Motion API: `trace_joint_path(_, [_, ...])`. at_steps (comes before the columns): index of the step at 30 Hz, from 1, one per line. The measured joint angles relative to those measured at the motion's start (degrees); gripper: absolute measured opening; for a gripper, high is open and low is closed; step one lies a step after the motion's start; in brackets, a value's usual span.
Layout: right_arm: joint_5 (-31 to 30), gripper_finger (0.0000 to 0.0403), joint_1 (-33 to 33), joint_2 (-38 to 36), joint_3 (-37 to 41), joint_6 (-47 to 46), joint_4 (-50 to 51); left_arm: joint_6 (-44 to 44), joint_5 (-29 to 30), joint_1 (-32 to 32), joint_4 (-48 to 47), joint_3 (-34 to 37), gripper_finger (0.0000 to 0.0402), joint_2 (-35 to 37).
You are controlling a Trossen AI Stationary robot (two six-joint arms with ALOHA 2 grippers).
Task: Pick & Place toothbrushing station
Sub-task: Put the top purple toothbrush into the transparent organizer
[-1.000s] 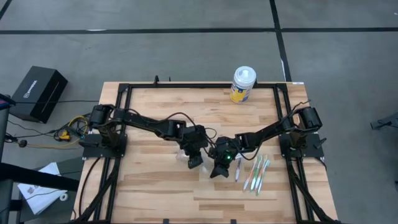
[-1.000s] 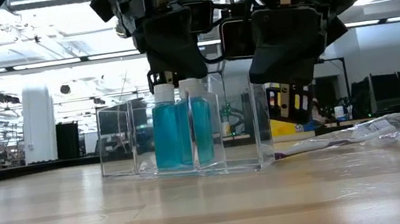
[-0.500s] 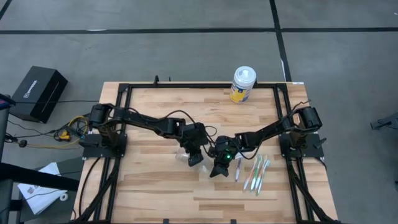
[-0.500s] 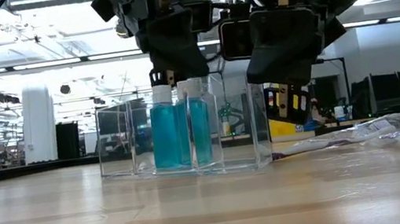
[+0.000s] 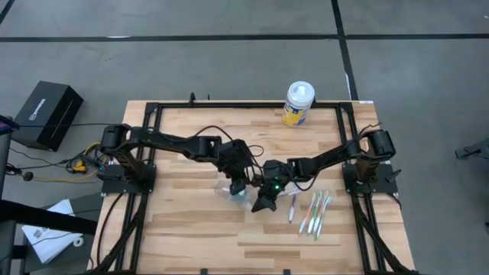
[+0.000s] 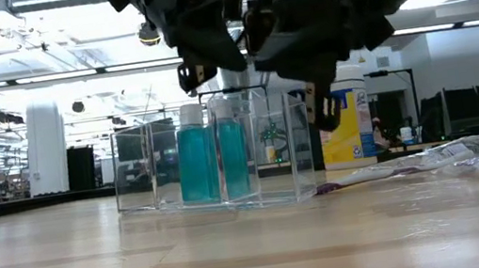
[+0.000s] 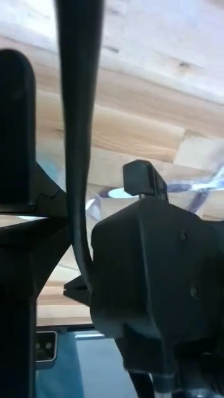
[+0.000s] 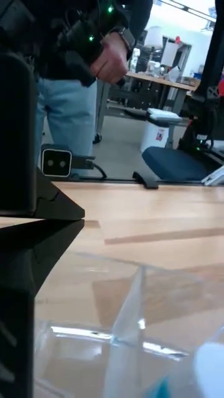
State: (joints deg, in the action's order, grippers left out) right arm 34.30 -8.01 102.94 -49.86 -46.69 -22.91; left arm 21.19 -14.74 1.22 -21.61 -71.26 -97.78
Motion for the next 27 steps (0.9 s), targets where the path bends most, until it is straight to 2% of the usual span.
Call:
trace_joint_path(4, [-0.3,0.0000,0.0,-2.9,-0.8,0.4,-0.1,-1.4,2.8,0.1,0.0,0.0,0.0003,3.2])
trace_joint_path(9, [-6.2,0.0000,0.8,-10.9,-0.9,2.0,1.6,-1.7,8.2,1.1,-0.5,0.1,0.0003,10.7])
trace_joint_path(12, [-13.5,0.0000,0.7,-17.5,-0.6,4.1,9.0,-1.6,14.7,1.5,0.7,-0.2,0.0003,18.2])
trace_joint_path(15, [-28.0,0.0000,0.5,-26.1,-0.8,3.9,20.4,-1.1,20.2,1.3,-0.1,-0.1,0.0003,24.8])
trace_joint_path(18, [-43.3,0.0000,-1.2,-32.4,-0.7,-2.8,35.7,0.5,24.9,1.2,-0.8,0.0,0.0003,31.3])
trace_joint_path(20, [-49.5,0.0000,-4.0,-35.5,-0.6,-9.5,43.7,0.7,26.8,1.3,-0.3,0.4,0.0003,35.3])
trace_joint_path(23, [-55.0,0.0001,-8.1,-38.8,0.6,-20.8,51.6,1.7,27.7,1.2,-1.2,2.5,0.0004,40.1])
trace_joint_path(27, [-58.4,0.0020,-13.0,-38.9,5.6,-38.0,55.1,1.8,27.3,1.2,-1.2,6.0,0.0018,46.0])
